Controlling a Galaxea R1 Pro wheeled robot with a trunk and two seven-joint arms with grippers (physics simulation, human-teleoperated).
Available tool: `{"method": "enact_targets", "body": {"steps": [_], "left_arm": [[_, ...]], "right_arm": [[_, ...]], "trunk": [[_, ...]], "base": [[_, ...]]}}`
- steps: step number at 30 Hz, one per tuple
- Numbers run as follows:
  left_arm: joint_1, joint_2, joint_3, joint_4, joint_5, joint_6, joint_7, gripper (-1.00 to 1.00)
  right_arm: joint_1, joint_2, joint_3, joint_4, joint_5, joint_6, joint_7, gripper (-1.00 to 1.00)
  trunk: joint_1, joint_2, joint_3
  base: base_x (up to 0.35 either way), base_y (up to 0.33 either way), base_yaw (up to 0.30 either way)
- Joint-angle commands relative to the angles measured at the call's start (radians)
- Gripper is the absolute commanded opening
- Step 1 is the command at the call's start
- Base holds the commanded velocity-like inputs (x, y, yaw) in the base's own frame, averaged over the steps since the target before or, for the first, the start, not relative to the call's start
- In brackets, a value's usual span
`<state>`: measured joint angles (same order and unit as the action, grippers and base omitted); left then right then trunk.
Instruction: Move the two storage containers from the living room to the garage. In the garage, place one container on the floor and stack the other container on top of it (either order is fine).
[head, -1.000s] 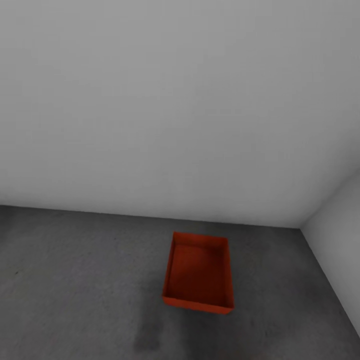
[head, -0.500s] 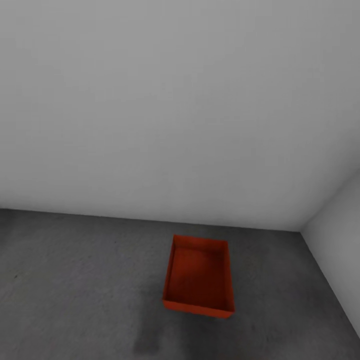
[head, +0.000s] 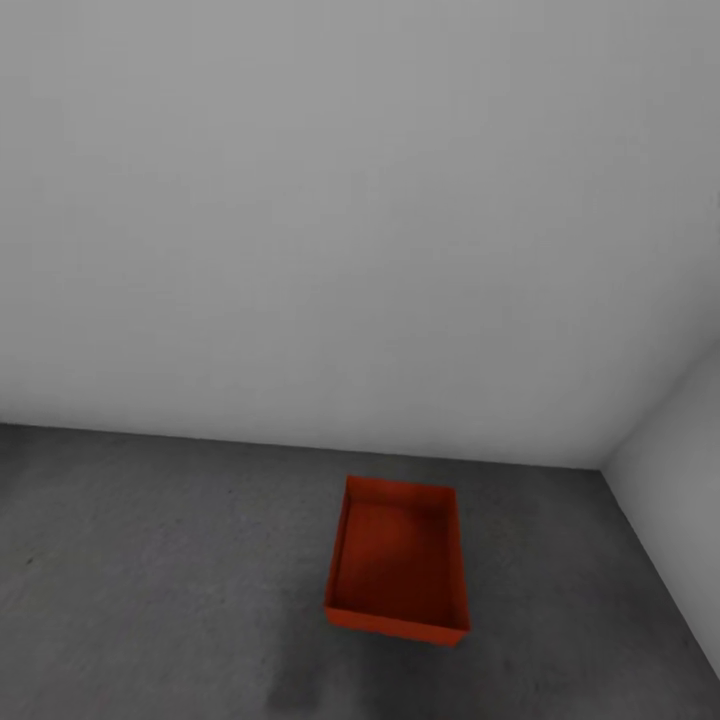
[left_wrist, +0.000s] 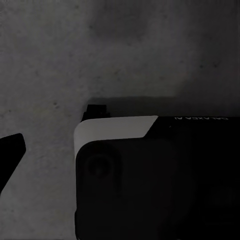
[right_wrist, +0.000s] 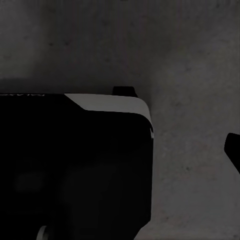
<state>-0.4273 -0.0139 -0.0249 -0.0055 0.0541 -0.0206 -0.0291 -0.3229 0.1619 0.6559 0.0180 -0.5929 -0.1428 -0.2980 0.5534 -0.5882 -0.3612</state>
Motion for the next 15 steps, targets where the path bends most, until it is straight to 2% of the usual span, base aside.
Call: {"method": "enact_targets", "body": {"steps": [1, 15], "left_arm": [[-0.001, 0.0, -0.003, 0.001, 0.006, -0.002, -0.003, 1.0], [-0.001, 0.0, -0.003, 0.001, 0.006, -0.002, -0.003, 1.0]], "right_arm": [[-0.001, 0.001, 0.008, 0.002, -0.01, -0.004, -0.001, 1.0], [-0.001, 0.001, 0.008, 0.002, -0.01, -0.003, -0.001, 1.0]], "trunk": [[0.0, -0.001, 0.0], [0.0, -0.001, 0.022]], "base": [[0.0, 0.0, 0.0], [0.0, 0.0, 0.0]]}}
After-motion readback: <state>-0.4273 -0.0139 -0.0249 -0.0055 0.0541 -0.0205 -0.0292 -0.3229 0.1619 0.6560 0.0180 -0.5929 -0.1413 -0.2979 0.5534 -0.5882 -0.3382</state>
